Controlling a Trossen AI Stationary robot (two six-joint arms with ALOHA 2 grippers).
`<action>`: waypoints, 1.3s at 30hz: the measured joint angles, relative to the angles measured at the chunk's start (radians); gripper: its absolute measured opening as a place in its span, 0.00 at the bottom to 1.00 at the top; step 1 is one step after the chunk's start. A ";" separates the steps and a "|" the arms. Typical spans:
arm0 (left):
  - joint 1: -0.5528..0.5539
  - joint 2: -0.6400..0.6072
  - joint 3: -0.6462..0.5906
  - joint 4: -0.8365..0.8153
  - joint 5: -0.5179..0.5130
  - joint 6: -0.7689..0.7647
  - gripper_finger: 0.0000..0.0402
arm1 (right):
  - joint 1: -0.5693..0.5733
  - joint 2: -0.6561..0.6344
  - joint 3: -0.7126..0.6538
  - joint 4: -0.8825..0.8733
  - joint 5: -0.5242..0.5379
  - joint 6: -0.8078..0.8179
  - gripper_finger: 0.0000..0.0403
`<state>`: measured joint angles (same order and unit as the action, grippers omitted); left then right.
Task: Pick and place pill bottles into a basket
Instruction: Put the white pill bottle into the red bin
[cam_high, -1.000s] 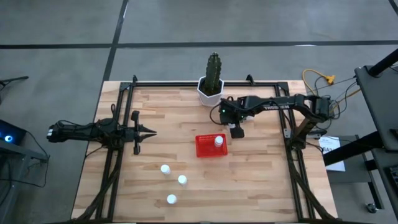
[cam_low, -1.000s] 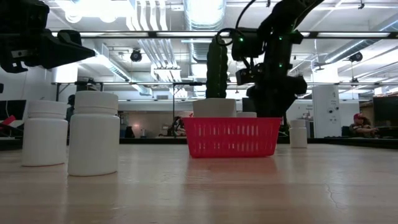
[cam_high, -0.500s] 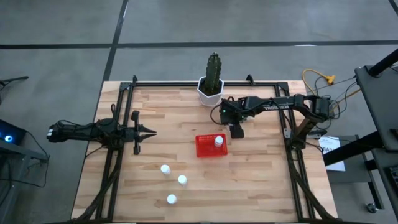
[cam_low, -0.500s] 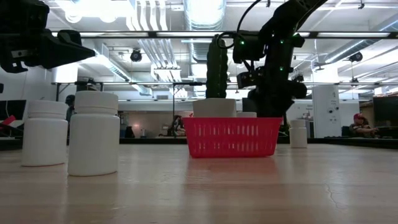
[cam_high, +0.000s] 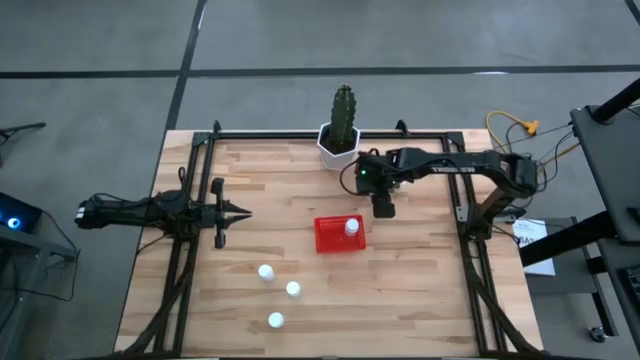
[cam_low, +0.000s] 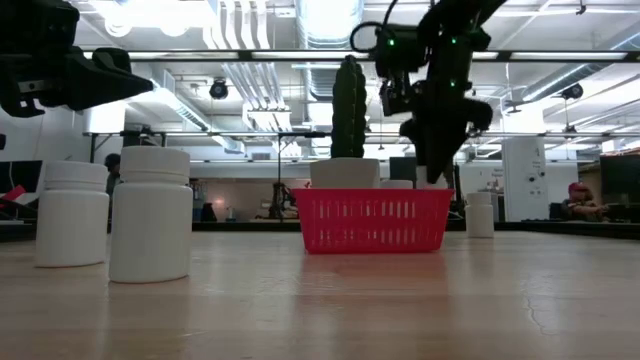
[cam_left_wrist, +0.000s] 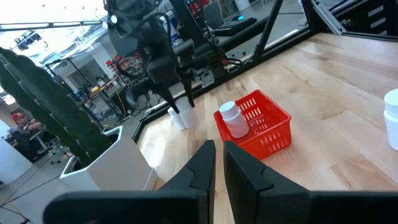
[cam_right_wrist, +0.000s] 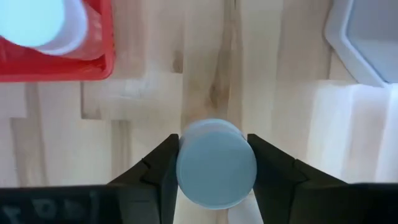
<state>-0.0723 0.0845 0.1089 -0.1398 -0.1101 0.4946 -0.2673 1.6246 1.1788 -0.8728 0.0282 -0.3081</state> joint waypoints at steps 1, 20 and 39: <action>0.000 0.000 0.000 0.000 0.000 0.000 0.04 | 0.006 -0.007 0.014 -0.012 -0.001 0.010 0.36; 0.000 0.000 0.000 0.000 0.000 0.000 0.04 | 0.318 -0.063 0.128 -0.027 -0.045 0.153 0.36; 0.000 0.000 0.000 0.000 0.000 0.000 0.04 | 0.390 -0.050 0.062 0.109 -0.034 0.197 0.36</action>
<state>-0.0723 0.0845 0.1089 -0.1398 -0.1101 0.4946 0.1223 1.5745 1.2407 -0.7637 -0.0056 -0.1108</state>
